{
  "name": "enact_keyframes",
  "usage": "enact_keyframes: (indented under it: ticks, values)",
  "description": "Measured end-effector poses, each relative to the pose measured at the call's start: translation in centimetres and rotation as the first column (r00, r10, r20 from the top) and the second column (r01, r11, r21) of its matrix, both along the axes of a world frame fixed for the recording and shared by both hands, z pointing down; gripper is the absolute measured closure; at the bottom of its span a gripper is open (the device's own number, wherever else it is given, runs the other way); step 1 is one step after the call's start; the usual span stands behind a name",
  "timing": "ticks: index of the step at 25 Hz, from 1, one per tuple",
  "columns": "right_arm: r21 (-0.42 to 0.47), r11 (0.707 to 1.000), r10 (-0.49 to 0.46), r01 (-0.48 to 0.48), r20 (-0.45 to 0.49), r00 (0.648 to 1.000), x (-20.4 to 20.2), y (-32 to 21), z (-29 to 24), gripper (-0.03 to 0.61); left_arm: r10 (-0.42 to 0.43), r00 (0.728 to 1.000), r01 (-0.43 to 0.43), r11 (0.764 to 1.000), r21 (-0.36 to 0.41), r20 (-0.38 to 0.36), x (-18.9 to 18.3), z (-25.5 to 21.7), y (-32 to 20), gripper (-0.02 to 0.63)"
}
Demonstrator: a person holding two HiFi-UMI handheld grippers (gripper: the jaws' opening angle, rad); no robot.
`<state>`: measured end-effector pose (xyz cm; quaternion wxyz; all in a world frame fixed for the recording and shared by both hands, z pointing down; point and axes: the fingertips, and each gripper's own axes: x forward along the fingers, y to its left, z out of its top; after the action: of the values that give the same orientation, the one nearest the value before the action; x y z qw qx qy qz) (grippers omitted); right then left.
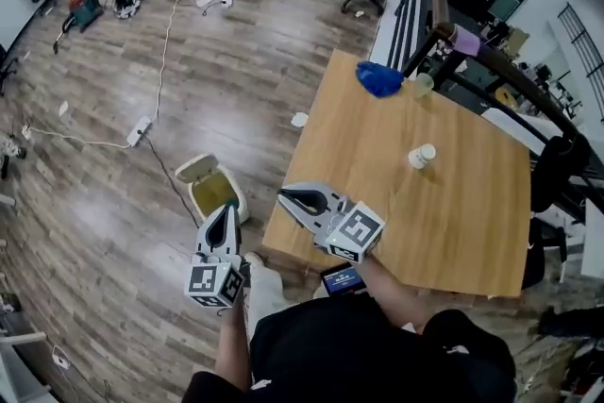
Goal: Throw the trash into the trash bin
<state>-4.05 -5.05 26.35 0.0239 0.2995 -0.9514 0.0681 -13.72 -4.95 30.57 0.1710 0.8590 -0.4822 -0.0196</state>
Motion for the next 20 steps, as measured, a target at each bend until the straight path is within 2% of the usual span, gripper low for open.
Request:
enact_keyframes:
  ticks: [3,6,9,14,20]
  values:
    - [0.005,1.0,0.016,-0.016,-0.001,1.0,3.2,2.0,-1.1,0.581,0.089,0.995,-0.086,0.994,0.07,-0.046,5.1,-4.0,2.2,0.606]
    - [0.011,0.998,0.054,-0.054,0.02,0.998,6.2,3.2,-2.0,0.581,0.188,0.981,-0.18,0.974,0.136,-0.049,10.0,-6.7,4.3,0.606]
    - [0.018,0.996,0.083,-0.084,0.046,0.996,9.2,4.4,-2.7,0.581,0.234,0.972,-0.223,0.956,0.189,-0.036,13.7,-8.4,6.4,0.606]
    - [0.043,0.994,0.094,-0.098,0.094,0.991,11.7,5.9,-4.0,0.581,0.293,0.956,-0.286,0.932,0.223,0.002,16.6,-9.5,8.2,0.606]
    - [0.045,0.995,0.08,-0.086,0.12,0.99,13.4,6.8,-4.1,0.581,0.302,0.953,-0.29,0.925,0.245,-0.008,18.7,-9.7,9.6,0.606]
